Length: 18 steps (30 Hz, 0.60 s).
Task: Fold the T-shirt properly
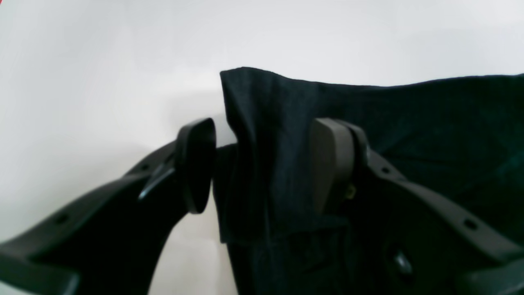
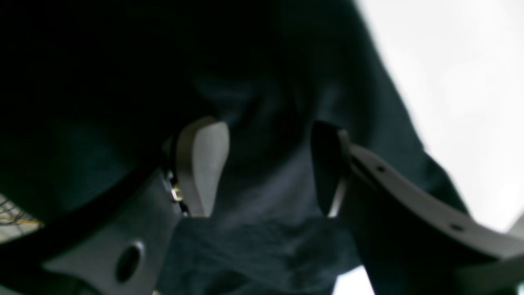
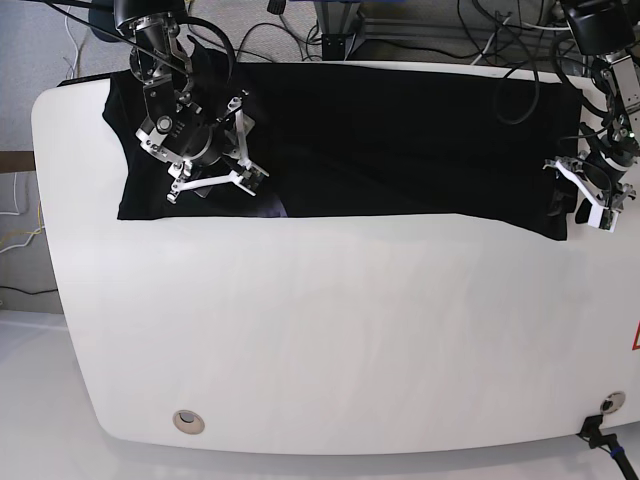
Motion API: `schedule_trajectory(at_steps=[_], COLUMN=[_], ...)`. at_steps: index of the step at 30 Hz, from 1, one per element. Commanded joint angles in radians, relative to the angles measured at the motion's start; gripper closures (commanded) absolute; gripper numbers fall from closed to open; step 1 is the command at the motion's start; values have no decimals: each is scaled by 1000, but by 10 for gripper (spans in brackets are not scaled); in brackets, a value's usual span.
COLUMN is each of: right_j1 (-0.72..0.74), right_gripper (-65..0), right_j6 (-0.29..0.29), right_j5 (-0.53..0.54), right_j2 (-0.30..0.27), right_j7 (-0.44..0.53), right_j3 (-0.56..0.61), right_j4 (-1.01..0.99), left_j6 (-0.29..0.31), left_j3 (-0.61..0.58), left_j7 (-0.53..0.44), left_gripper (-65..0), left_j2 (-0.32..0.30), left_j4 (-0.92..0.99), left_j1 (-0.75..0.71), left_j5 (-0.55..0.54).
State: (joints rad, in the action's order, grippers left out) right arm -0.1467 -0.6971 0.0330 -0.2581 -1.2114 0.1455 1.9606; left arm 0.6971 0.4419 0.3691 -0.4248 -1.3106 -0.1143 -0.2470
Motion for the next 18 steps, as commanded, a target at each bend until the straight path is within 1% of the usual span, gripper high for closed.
schedule_trajectory(at_steps=[1,4,6,10,12,14,16,18], right_j1=[-8,-44,-69,-84,-83,-66,-44,-26], right_gripper=[-338,-338,-338,-338,-338,-338,-338,-337], right_j6=[-1,-1,-1,-1,-1,-1,-1,-1], right_j5=[5,6,6,9,20,107,178,184], right_j2=[-4,-2,15,23,23,23,19,23], right_j7=[8,6,3,2,-23,-55,-57,-54], right_j3=[30,84,110,177,213,211,190,139], right_j4=[19,32,36,36,36,36,35,33], left_j6=[1,1,1,1,1,1,1,1], left_j3=[7,7,7,7,7,7,7,8], left_j7=[-25,-25,-25,-25,-25,-25,-25,-25], left_gripper=[-345,-345,-345,-345,-345,-345,-345,-345], left_j2=[-24,-24,-24,-24,-24,-24,-24,-24], left_j4=[-16,-16,-17,-17,-17,-17,-22,-60], left_j1=[14,14,14,15,15,15,15,12], left_j5=[-16,-16,-16,-16,-16,-16,-18,-18])
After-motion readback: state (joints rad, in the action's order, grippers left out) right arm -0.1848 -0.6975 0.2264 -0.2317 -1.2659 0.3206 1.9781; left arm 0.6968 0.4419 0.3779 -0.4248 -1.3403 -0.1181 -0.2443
